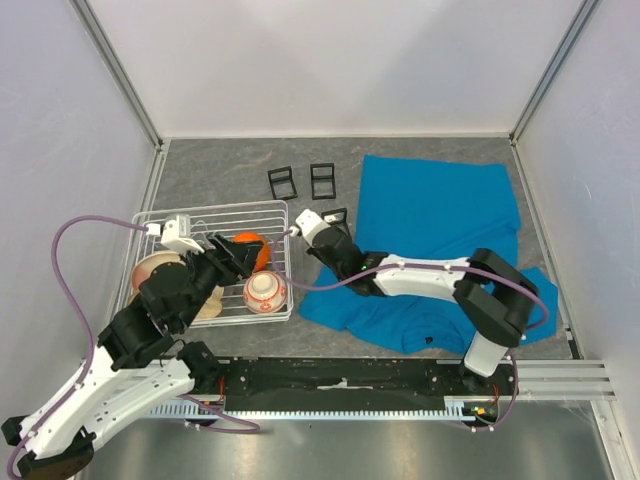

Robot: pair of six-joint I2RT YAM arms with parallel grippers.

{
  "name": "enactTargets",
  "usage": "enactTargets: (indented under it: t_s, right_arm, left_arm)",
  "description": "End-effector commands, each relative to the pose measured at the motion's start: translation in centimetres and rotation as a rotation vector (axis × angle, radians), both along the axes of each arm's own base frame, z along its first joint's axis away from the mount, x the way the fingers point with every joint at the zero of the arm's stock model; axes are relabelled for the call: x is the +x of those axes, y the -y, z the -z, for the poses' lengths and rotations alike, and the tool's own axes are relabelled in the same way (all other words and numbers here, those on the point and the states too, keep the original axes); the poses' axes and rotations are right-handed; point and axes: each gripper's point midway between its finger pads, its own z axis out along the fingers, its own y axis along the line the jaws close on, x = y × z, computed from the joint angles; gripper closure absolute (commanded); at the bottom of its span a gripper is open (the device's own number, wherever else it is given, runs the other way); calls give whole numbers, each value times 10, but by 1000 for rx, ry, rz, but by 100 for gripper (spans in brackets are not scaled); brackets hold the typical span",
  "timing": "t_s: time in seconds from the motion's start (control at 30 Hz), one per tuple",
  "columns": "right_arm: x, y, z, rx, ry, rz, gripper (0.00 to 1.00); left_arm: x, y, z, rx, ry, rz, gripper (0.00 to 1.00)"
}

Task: Remove the brooch from the garment
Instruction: Place the brooch in the brooch box.

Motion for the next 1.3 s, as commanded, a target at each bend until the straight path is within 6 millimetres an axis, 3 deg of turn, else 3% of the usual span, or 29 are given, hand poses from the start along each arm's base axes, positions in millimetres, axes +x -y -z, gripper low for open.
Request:
enactTargets:
  t_s: [0.0,0.33,0.73,1.27]
  right_arm:
    - [24,-1,-29,-188,182,53,100]
    - [42,-2,1,-326,188,71,100]
    - [73,-1,13,-322,185,92,96]
    - [90,0,32,-321,177,102,87]
  left_arm:
    - [6,-32,-15,85,70,-120,27]
    - [3,-37,-27,95,130,-115,27]
    - [3,-33,-24,98,130,-97,26]
    - [2,-30,-28,98,142,-78,26]
